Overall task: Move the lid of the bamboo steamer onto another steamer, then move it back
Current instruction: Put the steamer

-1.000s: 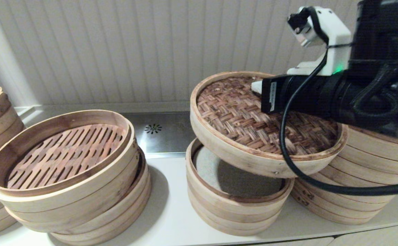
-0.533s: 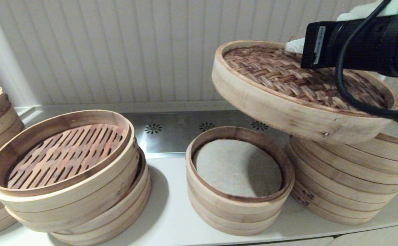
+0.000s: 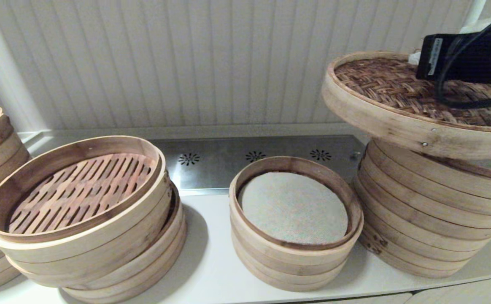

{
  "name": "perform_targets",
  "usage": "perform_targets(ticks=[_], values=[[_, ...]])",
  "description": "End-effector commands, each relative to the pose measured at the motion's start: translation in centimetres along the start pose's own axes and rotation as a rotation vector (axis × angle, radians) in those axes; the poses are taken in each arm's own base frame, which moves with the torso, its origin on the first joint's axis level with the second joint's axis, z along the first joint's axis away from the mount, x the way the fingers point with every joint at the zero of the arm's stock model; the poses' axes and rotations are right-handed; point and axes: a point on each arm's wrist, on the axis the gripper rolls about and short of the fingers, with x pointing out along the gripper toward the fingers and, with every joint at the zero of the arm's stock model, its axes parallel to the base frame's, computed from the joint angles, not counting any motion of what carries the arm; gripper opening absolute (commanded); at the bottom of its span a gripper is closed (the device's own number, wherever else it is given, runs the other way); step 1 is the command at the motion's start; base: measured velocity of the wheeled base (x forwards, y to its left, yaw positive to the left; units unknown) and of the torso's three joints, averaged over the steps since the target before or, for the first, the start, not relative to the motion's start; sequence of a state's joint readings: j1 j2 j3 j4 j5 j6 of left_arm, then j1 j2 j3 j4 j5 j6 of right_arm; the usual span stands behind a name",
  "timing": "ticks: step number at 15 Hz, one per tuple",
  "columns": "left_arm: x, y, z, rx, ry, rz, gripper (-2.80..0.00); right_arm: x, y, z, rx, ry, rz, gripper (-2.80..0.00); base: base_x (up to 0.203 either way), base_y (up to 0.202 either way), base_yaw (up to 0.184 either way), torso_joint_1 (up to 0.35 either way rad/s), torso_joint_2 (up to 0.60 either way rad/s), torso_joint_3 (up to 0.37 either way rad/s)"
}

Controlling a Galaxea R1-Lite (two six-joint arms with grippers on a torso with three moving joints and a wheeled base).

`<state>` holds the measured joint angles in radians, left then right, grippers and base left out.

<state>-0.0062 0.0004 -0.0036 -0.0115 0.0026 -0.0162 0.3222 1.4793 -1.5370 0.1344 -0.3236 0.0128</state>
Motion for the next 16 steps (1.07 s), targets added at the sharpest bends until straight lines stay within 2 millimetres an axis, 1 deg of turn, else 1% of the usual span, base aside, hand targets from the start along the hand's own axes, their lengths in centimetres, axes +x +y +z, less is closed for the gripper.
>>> perform_targets(ticks=[1,5,10,11,16], values=[[0.0,0.0,0.0,-0.001,-0.002,0.000,-2.80,0.7,-2.1,-0.7,0.003,0.024,-0.070,-2.80,0.000,0.000,0.000,0.000,0.00,0.000],[0.0,0.0,0.0,-0.001,0.000,0.000,-2.80,1.8,-5.2,-1.5,0.022,0.056,-0.146,-2.80,0.000,0.000,0.000,0.000,0.00,0.000],[0.0,0.0,0.0,-0.001,0.001,0.000,-2.80,2.6,-8.1,-2.6,0.046,0.095,-0.178,-2.80,0.000,0.000,0.000,0.000,0.00,0.000],[0.0,0.0,0.0,-0.001,-0.002,0.000,-2.80,2.7,-8.5,-2.7,0.057,0.101,-0.172,-2.80,0.000,0.000,0.000,0.000,0.00,0.000],[0.0,0.0,0.0,-0.001,0.000,0.000,-2.80,3.7,-9.4,-3.6,0.065,0.133,-0.194,-2.80,0.000,0.000,0.000,0.000,0.00,0.000]])
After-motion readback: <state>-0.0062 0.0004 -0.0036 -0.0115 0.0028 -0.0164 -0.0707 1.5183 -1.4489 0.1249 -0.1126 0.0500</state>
